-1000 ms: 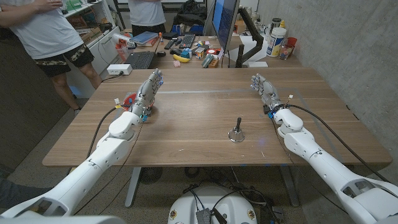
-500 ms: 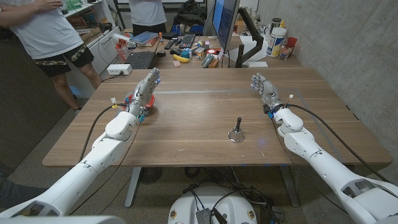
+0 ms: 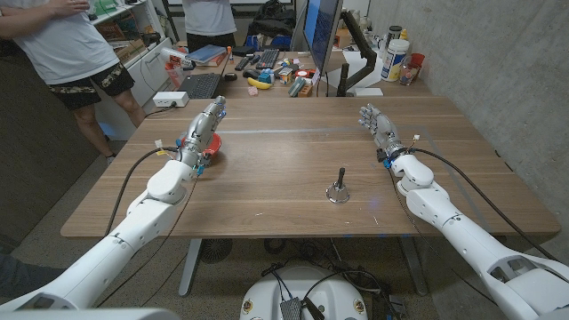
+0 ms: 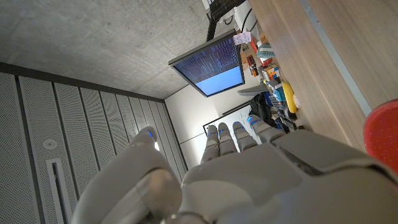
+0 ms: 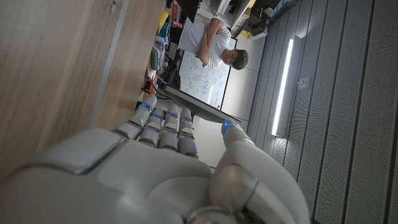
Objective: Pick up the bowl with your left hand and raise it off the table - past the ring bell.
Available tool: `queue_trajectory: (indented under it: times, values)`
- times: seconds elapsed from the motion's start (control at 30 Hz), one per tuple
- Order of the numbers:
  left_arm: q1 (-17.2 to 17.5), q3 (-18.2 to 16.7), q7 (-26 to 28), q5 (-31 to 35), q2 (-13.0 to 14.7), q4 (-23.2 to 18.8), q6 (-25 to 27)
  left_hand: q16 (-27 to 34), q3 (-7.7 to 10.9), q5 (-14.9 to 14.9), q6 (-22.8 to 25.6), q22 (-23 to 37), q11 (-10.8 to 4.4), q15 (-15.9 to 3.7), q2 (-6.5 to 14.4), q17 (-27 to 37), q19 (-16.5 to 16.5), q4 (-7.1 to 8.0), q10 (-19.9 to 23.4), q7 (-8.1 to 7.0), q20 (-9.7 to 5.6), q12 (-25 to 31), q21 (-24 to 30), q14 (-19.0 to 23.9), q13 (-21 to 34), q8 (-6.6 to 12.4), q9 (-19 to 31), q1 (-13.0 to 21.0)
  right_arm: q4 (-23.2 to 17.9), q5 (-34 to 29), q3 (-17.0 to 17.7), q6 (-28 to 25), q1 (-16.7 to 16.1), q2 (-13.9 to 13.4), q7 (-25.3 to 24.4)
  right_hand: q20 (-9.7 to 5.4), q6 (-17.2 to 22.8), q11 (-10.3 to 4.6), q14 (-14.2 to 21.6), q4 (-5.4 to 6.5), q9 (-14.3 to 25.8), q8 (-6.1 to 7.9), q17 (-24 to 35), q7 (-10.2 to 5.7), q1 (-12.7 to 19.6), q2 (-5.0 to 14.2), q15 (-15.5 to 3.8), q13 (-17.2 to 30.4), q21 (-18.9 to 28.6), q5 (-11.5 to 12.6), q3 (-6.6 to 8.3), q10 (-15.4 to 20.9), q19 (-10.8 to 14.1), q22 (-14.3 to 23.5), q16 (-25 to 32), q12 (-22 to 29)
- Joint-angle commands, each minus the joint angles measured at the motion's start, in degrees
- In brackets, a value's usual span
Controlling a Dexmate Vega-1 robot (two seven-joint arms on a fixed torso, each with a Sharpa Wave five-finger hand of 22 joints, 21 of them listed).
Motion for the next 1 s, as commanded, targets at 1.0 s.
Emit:
queue_trajectory:
  times: [1.0]
  values:
    - [5.93, -4.36, 6.17, 6.12, 3.21, -5.81, 0.36, 0.28, 0.04, 0.3, 1.16, 0.24, -0.45, -0.55, 0.19, 0.25, -0.43, -1.07, 0.72, 0.03, -2.94, 0.45, -0.36, 0.38, 0.15, 0.24, 0.22, 1.92, 0.96, 0.03, 0.05, 0.79, 0.47, 0.76, -0.06, -0.65, 1.15, -0.1, 1.15, -0.53, 0.25, 0.06, 0.35, -0.33, -0.09, 0.61, 0.03, 0.07, -1.26, 0.2, 0.48, 1.02, 1.04, 0.1, 0.05, -0.12]
